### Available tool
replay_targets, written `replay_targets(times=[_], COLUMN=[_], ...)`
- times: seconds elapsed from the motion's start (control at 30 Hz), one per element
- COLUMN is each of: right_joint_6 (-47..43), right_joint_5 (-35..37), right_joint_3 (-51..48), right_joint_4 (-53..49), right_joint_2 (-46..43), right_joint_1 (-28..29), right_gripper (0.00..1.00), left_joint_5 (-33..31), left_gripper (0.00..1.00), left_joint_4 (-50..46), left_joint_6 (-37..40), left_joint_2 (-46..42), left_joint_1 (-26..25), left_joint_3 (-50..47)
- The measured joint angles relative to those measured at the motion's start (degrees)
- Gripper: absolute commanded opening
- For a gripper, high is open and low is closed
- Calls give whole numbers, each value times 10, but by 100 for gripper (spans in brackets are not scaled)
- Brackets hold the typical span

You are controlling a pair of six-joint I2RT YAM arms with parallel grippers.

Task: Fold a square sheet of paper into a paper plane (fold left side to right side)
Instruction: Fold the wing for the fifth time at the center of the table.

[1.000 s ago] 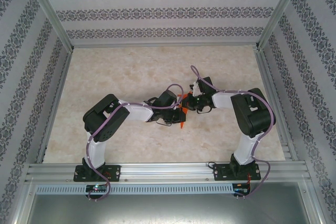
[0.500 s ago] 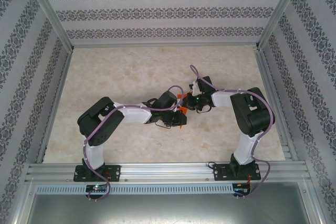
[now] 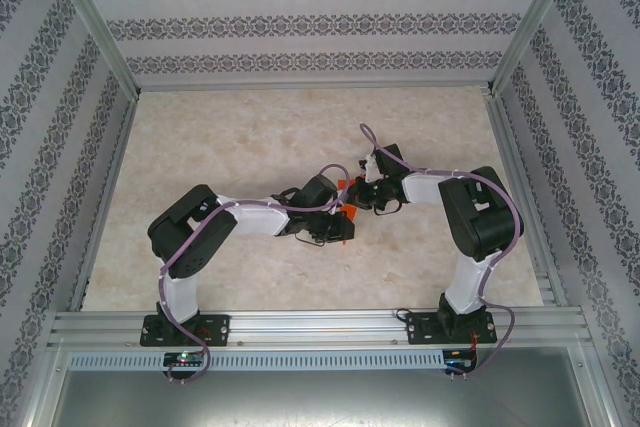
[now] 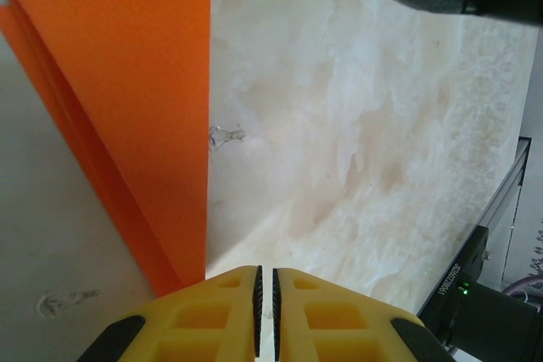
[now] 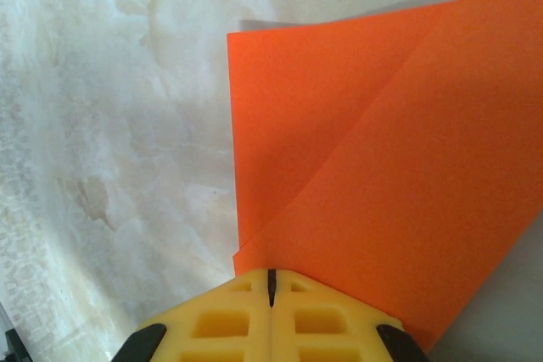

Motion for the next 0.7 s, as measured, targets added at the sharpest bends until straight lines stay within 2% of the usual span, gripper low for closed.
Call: replay_targets(times=[0.7], right_joint_6=[-35], right_joint_5=[23], right_joint_3=[27], right_joint_4=[-53], right_joint_2=[3], right_joint_1=[0], right_gripper=[3], left_joint_5=[-15], left_gripper=[16], left_joint_4=[13], left_joint_6=[-15], left_joint_2=[0], left_joint_1=[0], left_joint_3=[-23])
